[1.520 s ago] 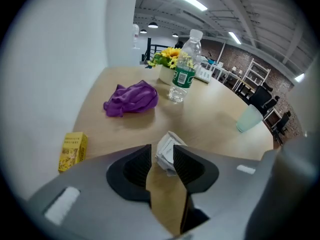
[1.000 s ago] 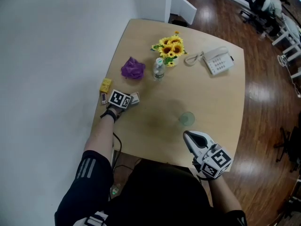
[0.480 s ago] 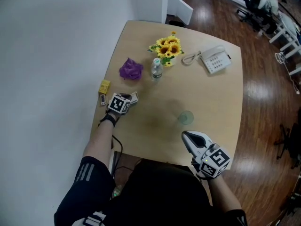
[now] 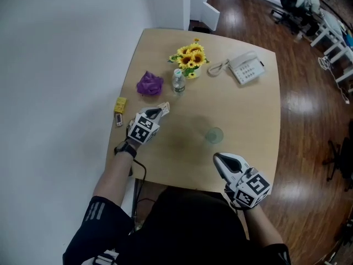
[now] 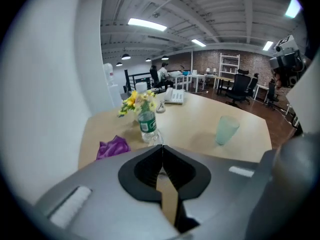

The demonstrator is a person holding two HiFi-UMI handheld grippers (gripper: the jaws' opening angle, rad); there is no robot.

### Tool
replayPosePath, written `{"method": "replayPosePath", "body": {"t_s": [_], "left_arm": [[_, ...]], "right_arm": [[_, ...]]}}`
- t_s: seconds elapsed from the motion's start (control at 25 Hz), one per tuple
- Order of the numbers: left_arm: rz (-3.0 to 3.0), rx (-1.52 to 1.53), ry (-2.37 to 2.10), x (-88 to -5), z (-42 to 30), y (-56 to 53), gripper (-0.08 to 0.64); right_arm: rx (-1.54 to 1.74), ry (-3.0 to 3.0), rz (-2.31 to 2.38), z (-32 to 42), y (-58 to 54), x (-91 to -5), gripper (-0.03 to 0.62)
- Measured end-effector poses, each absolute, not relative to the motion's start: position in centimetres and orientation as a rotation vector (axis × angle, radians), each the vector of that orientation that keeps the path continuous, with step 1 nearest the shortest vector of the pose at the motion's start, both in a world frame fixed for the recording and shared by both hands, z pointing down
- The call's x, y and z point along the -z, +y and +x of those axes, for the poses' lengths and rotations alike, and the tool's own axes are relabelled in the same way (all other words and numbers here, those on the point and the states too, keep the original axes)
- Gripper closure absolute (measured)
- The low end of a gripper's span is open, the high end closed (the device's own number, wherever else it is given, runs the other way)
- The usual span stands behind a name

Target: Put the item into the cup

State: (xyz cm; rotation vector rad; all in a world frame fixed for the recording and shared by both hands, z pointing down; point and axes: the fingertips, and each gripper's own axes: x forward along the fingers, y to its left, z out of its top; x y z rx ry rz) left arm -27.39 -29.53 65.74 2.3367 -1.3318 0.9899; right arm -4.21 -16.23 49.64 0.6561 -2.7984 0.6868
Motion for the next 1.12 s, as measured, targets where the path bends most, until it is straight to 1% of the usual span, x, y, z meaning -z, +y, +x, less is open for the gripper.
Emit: {"method": "replayPosePath", "body": {"t_s": [0.28, 0.52, 0.8, 1.12], "left_arm": [[2.626, -0.947, -1.157, -59.8, -15.8, -29.3, 0.561], [2.738, -1.008, -0.96, -60.8, -7.3, -27.4, 0.561], [2.753, -1.142, -0.788, -64.2, -2.2, -25.7, 0.561], [2.684, -1.311, -0.658, -68.9, 0.0, -24.3, 0.561]], "right_arm": [[-0.704, -2.796, 0.764, -0.7, -16.1, -49.6, 0.584], [-0.726, -2.783, 0.867, 2.5, -15.9, -49.9, 0.584], [-0.749, -2.766, 0.928, 4.9, -15.9, -50.4, 0.584], [-0.762, -2.768, 0.934, 6.0, -15.8, -50.6, 0.584]]}}
